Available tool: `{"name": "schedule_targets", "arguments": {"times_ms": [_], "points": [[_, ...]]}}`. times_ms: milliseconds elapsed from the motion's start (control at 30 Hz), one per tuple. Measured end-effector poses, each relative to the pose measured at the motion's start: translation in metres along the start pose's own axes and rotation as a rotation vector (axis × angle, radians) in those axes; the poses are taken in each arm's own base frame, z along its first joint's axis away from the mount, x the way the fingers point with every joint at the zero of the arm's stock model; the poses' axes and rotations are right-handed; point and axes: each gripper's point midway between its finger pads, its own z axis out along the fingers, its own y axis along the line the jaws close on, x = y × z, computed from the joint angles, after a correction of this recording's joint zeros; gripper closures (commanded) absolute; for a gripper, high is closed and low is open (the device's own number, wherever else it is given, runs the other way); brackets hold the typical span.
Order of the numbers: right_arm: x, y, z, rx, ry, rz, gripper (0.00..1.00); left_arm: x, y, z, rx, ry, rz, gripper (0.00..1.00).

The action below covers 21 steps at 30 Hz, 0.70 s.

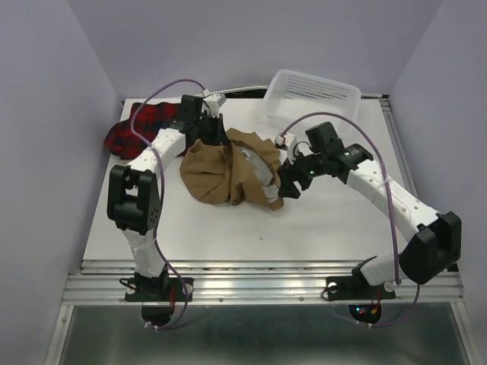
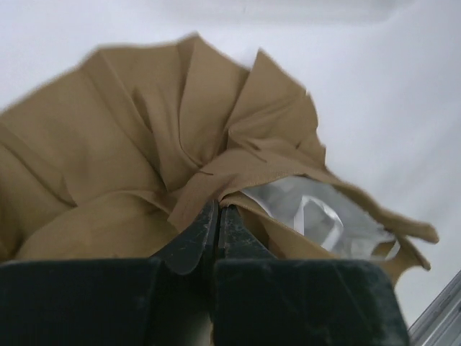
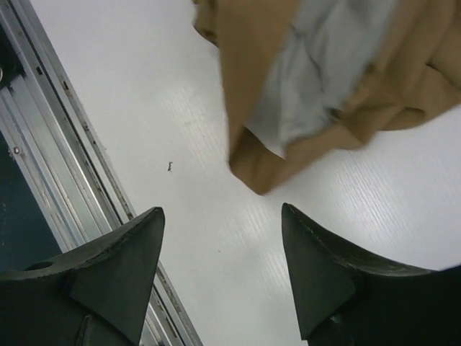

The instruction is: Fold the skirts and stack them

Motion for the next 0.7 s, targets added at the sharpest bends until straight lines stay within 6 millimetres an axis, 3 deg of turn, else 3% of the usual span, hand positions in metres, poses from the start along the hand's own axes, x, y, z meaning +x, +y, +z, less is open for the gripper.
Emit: {"name": "schedule_targets", "arguments": {"times_ms": [100,200,267,400,500,700], "points": [[-0.006,0.023,0.027,-0.053,0.036,-0.07,0.24,0.053,0.024,0.029,-0.034,0.139,-0.102,1.0],[-0.009,0.03,0.051,-0.059,0.062,-0.117,0.21,0.075,0.032,0.031,-0.05,0.198,-0.145,1.0],[-0.009,0.025,0.071,-0.038,0.084,-0.135,0.2,0.074,0.034,0.029,-0.051,0.193,-0.147,1.0],[0.001,-0.007,0.099,0.063,0.147,-0.125,0.18,0.071,0.039,0.026,-0.055,0.185,-0.143,1.0],[0.011,-0.021,0.107,0.106,0.179,-0.115,0.17,0.07,0.044,0.024,-0.058,0.181,-0.134,1.0],[0.026,-0.026,0.115,0.114,0.189,-0.132,0.21,0.064,0.051,0.018,-0.063,0.174,-0.12,1.0]]}}
